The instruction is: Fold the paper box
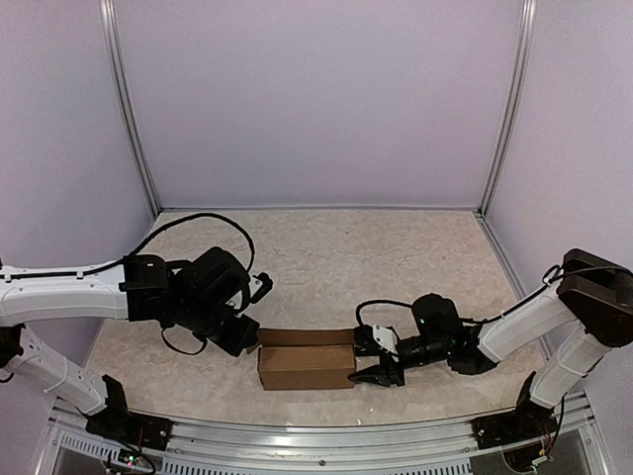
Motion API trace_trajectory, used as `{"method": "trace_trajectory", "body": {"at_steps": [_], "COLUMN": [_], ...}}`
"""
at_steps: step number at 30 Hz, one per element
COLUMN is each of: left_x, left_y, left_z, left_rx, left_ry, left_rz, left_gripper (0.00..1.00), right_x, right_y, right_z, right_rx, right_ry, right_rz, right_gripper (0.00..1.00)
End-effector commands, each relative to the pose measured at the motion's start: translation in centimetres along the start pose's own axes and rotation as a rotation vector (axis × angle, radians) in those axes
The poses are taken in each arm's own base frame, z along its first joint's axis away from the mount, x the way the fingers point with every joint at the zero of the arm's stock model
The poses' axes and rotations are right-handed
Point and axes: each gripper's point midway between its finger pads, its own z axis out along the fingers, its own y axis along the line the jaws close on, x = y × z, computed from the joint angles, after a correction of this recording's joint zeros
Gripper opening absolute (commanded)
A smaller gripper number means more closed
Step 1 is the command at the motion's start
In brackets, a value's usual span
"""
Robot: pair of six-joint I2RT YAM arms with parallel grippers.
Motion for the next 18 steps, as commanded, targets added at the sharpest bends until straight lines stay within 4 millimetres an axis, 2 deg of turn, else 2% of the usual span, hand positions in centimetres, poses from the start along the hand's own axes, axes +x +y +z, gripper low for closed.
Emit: {"method": "trace_trajectory", "body": {"at_steps": [1, 4, 10, 18], "left_x": [-1.1, -1.8, -2.0, -2.7], "left_y": [-1.0, -1.4, -0.9, -0.5], "left_z": [0.0, 0.2, 1.3, 2.3], "left_rx": [0.016, 0.022, -0.028, -0.06], "left_ry": [0.003, -0.003, 0.019, 0.011], "left_rz": [-0.037, -0.061, -0.098, -0.149], "left_gripper": [0.0, 0.0, 0.0, 0.0], "right_x": [0.3, 0.3, 0.6, 0.6], "right_y": [-0.5, -1.0, -2.2, -2.5], "right_z": [-0.1, 0.1, 0.9, 1.3], "right_rx": [0.05, 0.09, 0.164, 0.178], "right_ry": [0.015, 0.02, 0.049, 0.053], "right_rz": [0.011, 0.025, 0.086, 0.137], "right_gripper": [0.25, 0.24, 0.22, 0.22]}}
